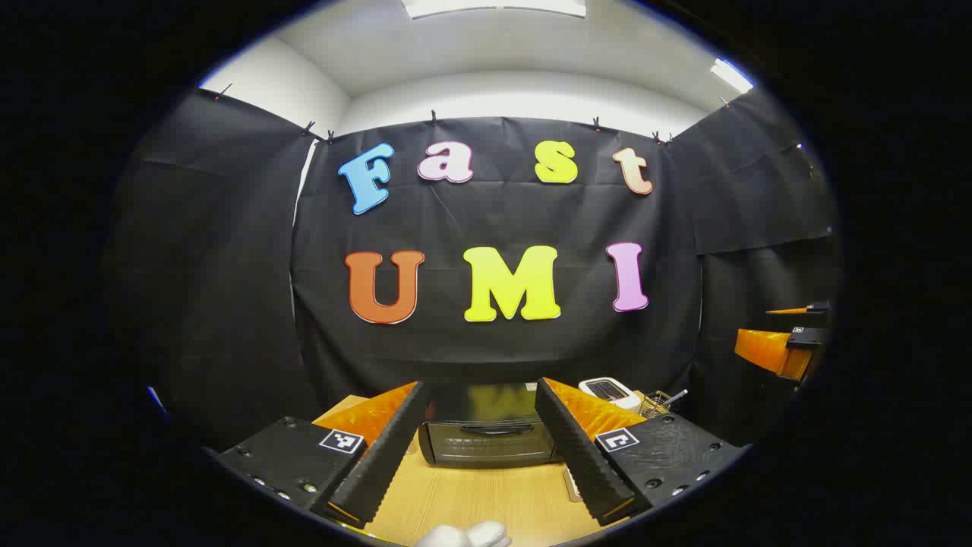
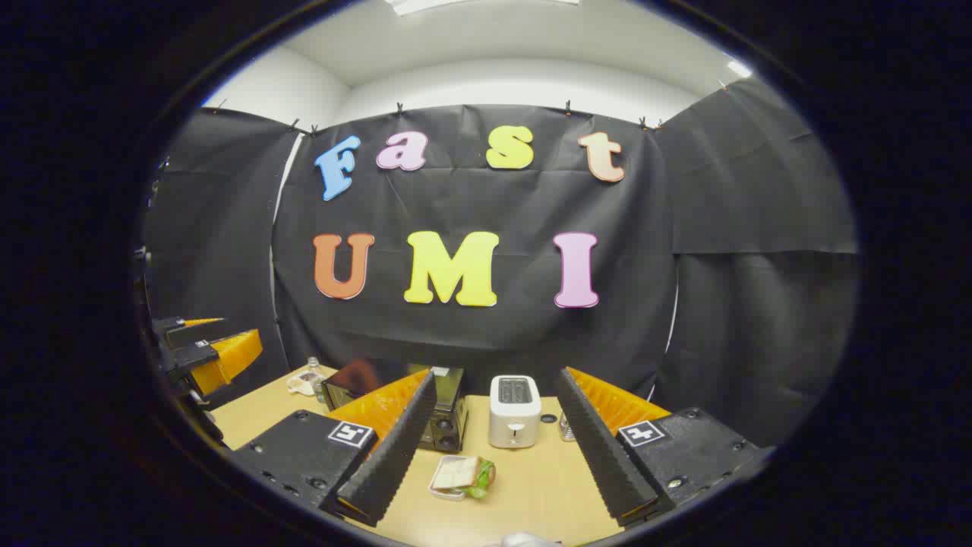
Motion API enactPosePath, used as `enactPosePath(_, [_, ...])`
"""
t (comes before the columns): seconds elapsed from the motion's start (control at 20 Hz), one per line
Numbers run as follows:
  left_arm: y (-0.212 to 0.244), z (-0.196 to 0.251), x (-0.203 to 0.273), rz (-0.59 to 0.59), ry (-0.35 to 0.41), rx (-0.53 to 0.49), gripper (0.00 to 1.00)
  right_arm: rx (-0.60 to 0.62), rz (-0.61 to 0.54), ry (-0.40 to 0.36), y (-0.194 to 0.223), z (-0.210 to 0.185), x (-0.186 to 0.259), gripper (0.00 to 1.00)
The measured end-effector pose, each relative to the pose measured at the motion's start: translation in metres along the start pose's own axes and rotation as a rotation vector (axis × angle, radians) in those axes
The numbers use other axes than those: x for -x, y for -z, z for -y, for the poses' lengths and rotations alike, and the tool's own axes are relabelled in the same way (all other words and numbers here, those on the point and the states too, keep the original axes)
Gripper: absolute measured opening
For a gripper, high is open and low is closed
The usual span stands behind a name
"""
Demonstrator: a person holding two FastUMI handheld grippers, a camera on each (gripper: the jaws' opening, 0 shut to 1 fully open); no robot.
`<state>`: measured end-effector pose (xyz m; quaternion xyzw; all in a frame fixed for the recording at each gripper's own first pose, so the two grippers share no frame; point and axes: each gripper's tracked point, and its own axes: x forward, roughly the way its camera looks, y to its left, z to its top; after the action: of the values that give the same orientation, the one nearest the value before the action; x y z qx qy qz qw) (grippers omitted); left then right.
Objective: Open the electric oven with the left hand, put the food in, and close the electric oven.
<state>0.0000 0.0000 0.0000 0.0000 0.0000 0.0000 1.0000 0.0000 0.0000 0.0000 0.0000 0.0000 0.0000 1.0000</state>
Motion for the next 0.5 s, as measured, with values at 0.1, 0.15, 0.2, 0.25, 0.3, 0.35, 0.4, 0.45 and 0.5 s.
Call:
enactPosePath(0.1, [0.000, 0.000, -0.005, -0.002, 0.004, -0.003, 0.88, 0.005, -0.002, 0.001, 0.001, -0.001, -0.003, 1.00])
enactPosePath(0.15, [0.000, 0.000, -0.007, 0.000, 0.006, -0.002, 1.00, 0.008, -0.002, 0.002, 0.001, -0.001, -0.004, 1.00])
enactPosePath(0.2, [0.002, 0.000, -0.009, -0.003, 0.008, -0.002, 0.88, 0.009, -0.004, 0.004, 0.001, -0.001, -0.005, 1.00])
enactPosePath(0.25, [0.003, 0.000, -0.010, -0.007, 0.008, -0.005, 0.95, 0.008, -0.005, 0.004, 0.002, -0.001, -0.006, 0.94])
enactPosePath(0.3, [0.005, 0.000, -0.012, -0.010, 0.007, -0.008, 0.95, 0.008, -0.008, 0.003, 0.002, -0.002, -0.008, 0.94])
enactPosePath(0.35, [0.007, 0.000, -0.015, -0.013, 0.007, -0.009, 0.95, 0.007, -0.005, 0.004, 0.001, -0.001, -0.008, 0.94])
enactPosePath(0.4, [0.008, 0.000, -0.017, -0.016, 0.009, -0.008, 0.95, 0.009, -0.010, 0.007, 0.002, 0.001, -0.010, 1.00])
enactPosePath(0.45, [0.009, 0.001, -0.020, -0.020, 0.012, -0.007, 0.95, 0.010, -0.013, 0.007, 0.003, 0.001, -0.010, 1.00])
enactPosePath(0.5, [0.011, 0.001, -0.023, -0.021, 0.013, -0.009, 0.95, 0.009, -0.012, 0.010, 0.003, 0.003, -0.011, 1.00])
